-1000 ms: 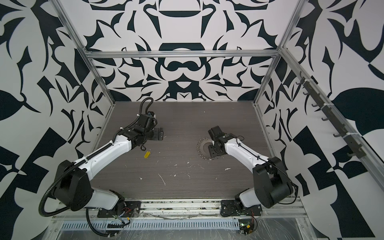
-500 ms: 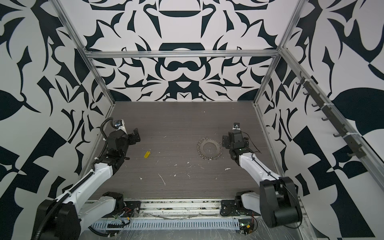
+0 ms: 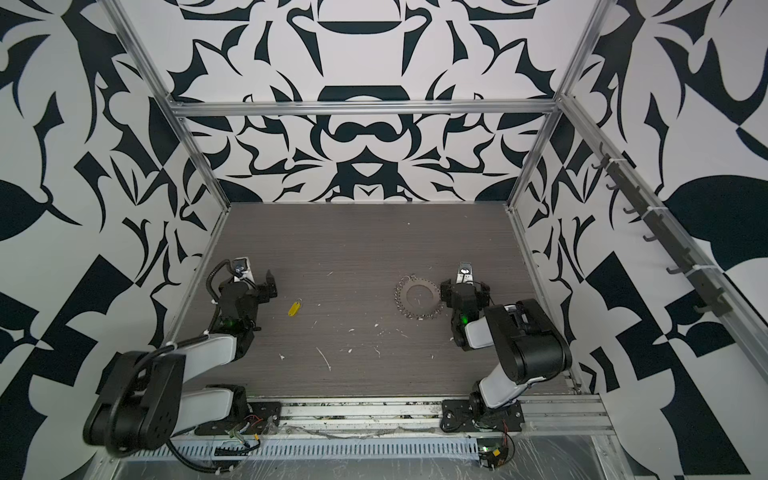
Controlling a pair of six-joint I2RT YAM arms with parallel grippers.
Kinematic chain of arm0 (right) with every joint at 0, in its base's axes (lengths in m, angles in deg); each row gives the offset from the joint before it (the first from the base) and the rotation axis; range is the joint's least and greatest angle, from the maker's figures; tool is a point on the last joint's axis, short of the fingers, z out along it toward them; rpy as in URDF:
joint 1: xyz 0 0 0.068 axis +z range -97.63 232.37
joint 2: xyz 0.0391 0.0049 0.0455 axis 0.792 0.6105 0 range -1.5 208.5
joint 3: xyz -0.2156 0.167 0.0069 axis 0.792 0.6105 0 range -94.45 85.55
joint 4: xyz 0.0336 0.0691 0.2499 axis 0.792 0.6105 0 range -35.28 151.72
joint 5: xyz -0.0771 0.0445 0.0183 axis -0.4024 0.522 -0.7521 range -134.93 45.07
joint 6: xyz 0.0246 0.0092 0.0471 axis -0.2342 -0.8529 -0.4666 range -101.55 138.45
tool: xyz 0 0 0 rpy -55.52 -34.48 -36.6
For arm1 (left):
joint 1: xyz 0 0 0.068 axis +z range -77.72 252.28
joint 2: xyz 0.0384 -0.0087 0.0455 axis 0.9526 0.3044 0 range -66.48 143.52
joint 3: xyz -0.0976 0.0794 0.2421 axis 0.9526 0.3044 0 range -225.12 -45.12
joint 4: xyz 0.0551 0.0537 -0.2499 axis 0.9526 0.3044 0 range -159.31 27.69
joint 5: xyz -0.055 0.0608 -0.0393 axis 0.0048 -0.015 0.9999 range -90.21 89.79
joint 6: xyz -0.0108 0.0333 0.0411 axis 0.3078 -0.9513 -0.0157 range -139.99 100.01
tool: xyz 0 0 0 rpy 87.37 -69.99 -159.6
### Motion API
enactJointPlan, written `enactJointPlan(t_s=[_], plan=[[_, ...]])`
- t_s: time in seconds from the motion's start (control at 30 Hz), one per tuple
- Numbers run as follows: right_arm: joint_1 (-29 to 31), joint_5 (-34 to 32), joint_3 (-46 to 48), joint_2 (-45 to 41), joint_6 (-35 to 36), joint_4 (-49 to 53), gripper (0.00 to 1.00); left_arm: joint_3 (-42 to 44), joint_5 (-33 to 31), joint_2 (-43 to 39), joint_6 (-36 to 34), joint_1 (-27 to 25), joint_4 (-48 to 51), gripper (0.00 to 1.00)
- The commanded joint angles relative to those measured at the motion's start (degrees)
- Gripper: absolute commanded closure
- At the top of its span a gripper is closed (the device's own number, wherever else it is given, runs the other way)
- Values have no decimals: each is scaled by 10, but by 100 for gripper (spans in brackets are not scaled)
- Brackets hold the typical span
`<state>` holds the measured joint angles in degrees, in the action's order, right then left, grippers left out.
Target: Remove the keys from the keyring
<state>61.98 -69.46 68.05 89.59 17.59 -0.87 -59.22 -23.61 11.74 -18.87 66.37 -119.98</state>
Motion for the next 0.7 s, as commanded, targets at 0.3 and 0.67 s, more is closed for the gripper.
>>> enactJointPlan(t_s=[0.3, 0.67], plan=[[-2, -16, -15, -10, 5, -13, 0, -61, 22, 117, 42, 54, -56, 0], [-4, -5, -13, -12, 7, -14, 0, -55, 15, 117, 44, 56, -74, 1]])
